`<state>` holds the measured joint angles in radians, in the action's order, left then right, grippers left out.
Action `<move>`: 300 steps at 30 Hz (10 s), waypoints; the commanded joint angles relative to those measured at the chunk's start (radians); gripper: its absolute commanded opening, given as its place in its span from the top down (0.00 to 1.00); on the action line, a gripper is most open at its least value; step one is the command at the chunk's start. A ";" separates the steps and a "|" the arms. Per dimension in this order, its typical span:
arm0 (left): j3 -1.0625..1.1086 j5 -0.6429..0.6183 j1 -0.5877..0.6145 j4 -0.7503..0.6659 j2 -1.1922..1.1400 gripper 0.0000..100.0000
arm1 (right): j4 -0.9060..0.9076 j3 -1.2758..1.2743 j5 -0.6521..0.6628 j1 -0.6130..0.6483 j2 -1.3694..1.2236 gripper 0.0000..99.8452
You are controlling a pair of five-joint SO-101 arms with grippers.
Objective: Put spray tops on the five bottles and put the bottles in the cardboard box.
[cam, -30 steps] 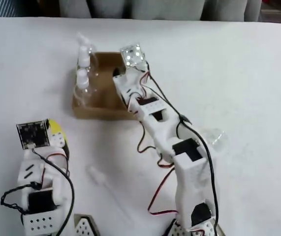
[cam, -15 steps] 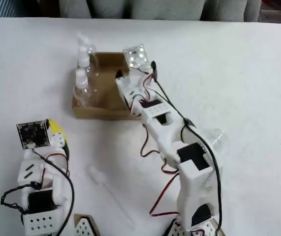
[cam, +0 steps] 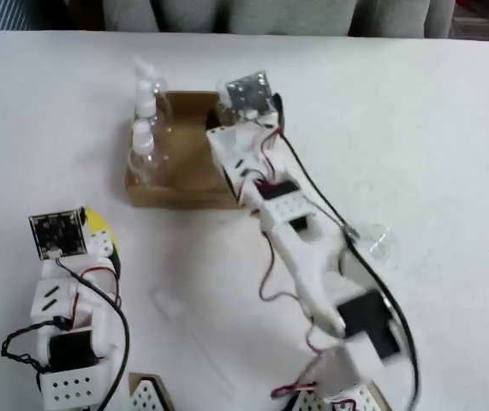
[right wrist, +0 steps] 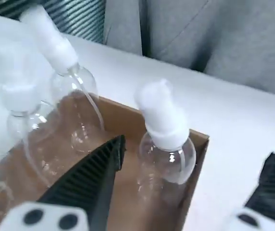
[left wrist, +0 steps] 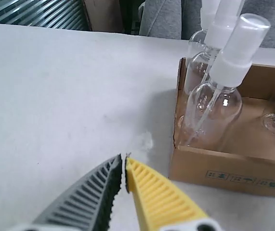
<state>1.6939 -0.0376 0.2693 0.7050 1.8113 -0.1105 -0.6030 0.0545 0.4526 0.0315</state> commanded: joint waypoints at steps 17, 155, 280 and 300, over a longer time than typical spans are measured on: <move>-0.002 0.012 0.013 -0.040 0.008 0.98 | 1.015 -0.302 0.064 -0.197 1.176 0.68; -0.002 0.176 -0.117 0.078 0.008 0.98 | 1.159 -0.387 1.307 -0.302 0.515 0.67; -0.746 -0.376 -0.518 0.741 -1.254 0.65 | 0.742 -0.193 0.292 -0.499 0.130 0.98; -0.580 -0.381 -0.524 0.485 -1.256 0.67 | 0.743 -0.193 0.293 -0.503 0.130 0.98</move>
<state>1.1139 -0.4058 -0.2401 1.2083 0.5577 0.6383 -0.8239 0.3368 -0.0552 0.1619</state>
